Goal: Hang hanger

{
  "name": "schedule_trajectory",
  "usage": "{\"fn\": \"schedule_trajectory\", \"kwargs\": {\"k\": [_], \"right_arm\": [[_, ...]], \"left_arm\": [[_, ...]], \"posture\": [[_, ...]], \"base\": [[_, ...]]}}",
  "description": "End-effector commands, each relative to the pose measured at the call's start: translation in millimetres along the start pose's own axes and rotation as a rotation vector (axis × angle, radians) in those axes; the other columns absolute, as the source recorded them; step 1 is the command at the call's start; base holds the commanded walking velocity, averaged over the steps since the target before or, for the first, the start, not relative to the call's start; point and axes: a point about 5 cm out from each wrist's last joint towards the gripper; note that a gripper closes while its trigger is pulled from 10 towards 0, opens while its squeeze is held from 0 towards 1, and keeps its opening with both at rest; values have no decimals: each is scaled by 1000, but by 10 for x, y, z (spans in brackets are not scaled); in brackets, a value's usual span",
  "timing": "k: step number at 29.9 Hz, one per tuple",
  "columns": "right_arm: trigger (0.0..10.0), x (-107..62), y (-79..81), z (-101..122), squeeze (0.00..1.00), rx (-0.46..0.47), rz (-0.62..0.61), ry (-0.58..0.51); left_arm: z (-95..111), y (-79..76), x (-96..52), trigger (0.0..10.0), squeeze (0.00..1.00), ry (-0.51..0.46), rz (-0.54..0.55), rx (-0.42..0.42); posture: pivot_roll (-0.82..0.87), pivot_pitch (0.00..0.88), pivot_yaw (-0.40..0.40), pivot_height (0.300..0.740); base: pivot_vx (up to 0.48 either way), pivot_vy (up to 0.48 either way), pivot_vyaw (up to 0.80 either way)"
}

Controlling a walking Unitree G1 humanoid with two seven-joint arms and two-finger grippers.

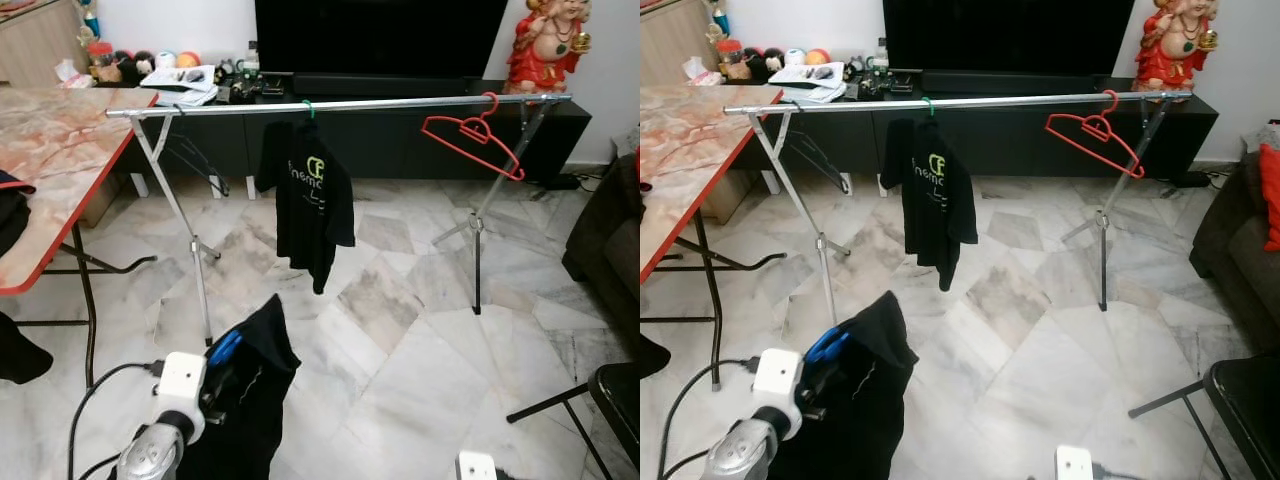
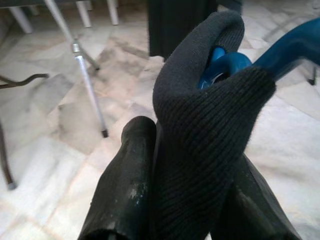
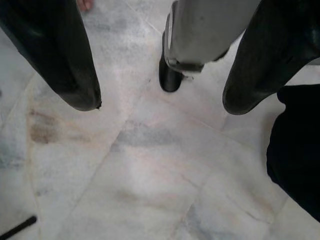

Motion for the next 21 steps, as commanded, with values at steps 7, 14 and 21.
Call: {"fn": "schedule_trajectory", "kwargs": {"k": [7, 14, 21], "right_arm": [[10000, -15, -21, -78, 0, 8, -13, 21], [10000, -10, -17, -53, 0, 14, -12, 16], [10000, -15, 31, -106, 0, -30, 12, 40]], "left_arm": [[-12, 155, -265, 10000, 0, -34, 99, -39], [-19, 98, -263, 10000, 0, -32, 113, -77], [49, 80, -183, 10000, 0, -41, 95, -86]], "posture": [[-34, 0, 11, 740], [-40, 0, 10, 740], [-56, 0, 23, 740]], "base": [[380, 0, 0], [433, 0, 0], [471, 0, 0]]}}
Point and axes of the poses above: a point about 5 cm out from each wrist's last joint towards the gripper, its own x axis pointing out of the wrist towards the gripper, its own z axis along the axis of the wrist's last joint, y = z × x, and after that the axes turned 2 degrees about x, right-handed
